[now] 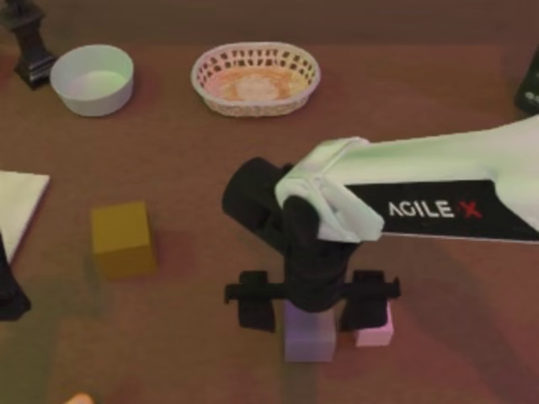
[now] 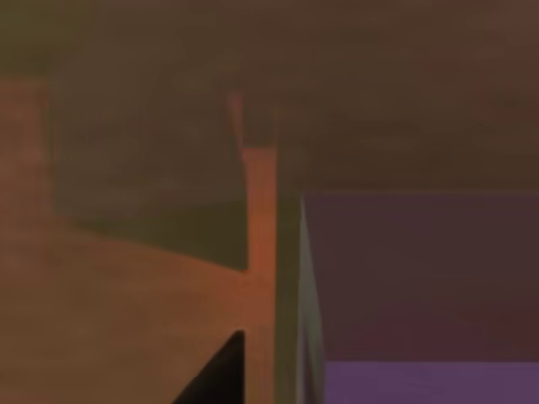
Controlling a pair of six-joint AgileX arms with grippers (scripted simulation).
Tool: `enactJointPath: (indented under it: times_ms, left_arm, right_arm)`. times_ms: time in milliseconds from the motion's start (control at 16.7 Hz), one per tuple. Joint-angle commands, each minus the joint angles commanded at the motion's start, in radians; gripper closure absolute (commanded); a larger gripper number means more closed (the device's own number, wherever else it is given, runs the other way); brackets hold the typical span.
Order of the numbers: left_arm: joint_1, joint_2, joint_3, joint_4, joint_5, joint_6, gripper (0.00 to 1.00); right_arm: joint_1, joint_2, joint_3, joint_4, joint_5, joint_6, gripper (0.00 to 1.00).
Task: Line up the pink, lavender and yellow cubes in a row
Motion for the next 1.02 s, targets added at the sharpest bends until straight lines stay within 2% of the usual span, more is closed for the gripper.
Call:
enactJointPath:
  times_ms: [540,1020]
  left_arm:
    - [0.000,0.000,0.000,0.000,0.000,0.000,0.00]
    - [0.000,0.000,0.000,0.000,0.000,0.000,0.00]
  right_arm:
    - [-0.001,-0.002,0.003,-0.004,0.000,0.000,0.00]
    - [0.009,-0.093,0.141,-0.236,-0.001,0.001,0.00]
